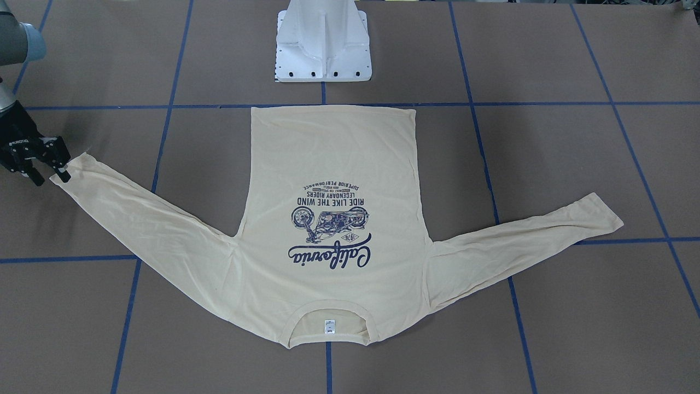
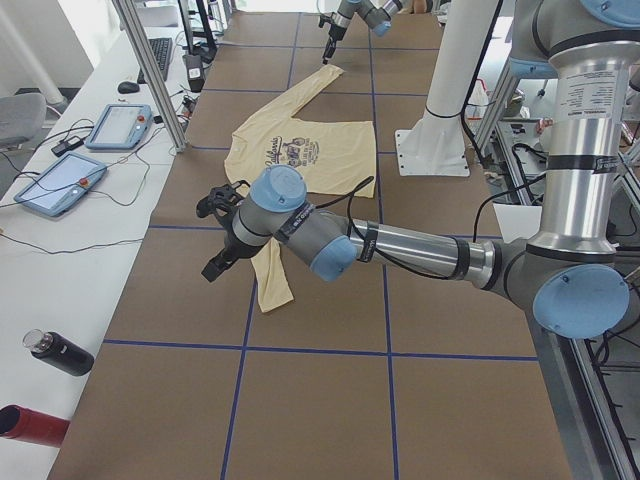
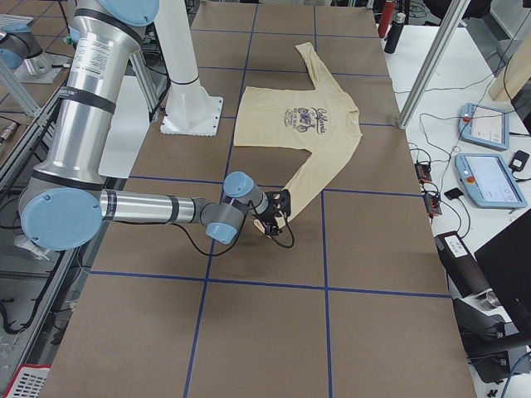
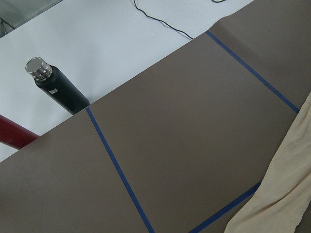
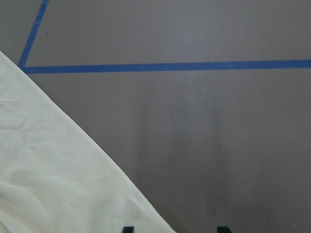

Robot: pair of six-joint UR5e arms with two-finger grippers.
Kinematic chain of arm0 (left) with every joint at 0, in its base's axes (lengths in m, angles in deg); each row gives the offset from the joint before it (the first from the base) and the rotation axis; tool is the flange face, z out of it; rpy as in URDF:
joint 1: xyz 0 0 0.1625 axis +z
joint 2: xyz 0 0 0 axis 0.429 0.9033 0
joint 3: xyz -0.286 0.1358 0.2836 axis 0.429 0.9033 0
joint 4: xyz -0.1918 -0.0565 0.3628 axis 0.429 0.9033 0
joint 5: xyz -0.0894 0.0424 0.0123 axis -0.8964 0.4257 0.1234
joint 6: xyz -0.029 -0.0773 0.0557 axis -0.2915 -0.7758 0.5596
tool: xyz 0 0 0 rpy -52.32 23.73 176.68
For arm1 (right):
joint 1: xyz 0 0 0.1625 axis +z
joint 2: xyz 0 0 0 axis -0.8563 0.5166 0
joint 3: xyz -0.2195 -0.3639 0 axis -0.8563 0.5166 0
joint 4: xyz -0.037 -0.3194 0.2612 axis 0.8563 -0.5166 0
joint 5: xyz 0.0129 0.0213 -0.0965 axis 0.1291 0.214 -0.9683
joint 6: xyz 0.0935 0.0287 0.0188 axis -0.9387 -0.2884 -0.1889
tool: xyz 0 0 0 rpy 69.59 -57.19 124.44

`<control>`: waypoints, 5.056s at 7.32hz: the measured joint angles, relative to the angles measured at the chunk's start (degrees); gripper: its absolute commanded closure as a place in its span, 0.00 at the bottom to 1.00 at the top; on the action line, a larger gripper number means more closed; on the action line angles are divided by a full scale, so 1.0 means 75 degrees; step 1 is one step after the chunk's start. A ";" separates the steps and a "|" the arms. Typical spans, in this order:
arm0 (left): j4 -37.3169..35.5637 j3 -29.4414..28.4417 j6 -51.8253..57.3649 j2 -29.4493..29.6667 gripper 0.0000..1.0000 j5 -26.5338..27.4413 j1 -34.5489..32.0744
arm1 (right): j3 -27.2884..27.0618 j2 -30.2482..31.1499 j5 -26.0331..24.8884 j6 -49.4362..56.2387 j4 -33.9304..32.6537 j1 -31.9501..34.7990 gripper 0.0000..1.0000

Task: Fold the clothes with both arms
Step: 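Move the right gripper to the nearest sleeve cuff and grasp it, then carry the held sleeve across the shirt front with the right gripper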

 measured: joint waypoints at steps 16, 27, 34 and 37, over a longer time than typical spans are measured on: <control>0.0095 -0.0026 0.0015 -0.0188 0.00 0.0000 -0.0005 | 0.0106 0.0299 -0.0385 0.0041 0.0008 -0.0447 1.00; 0.0104 -0.0025 0.0001 -0.0257 0.00 0.0004 -0.0002 | -0.1823 -0.5624 -0.0799 -0.0861 -0.7111 -0.0328 1.00; 0.0100 -0.0171 -0.0010 -0.0254 0.00 0.0002 -0.0005 | 0.4086 -1.2069 -0.2913 -0.2972 -0.8188 -0.1671 1.00; 0.0096 -0.0182 -0.0010 -0.0254 0.00 -0.0003 -0.0001 | 0.5846 -1.3356 -0.3177 -0.3768 -0.8102 -0.2088 0.02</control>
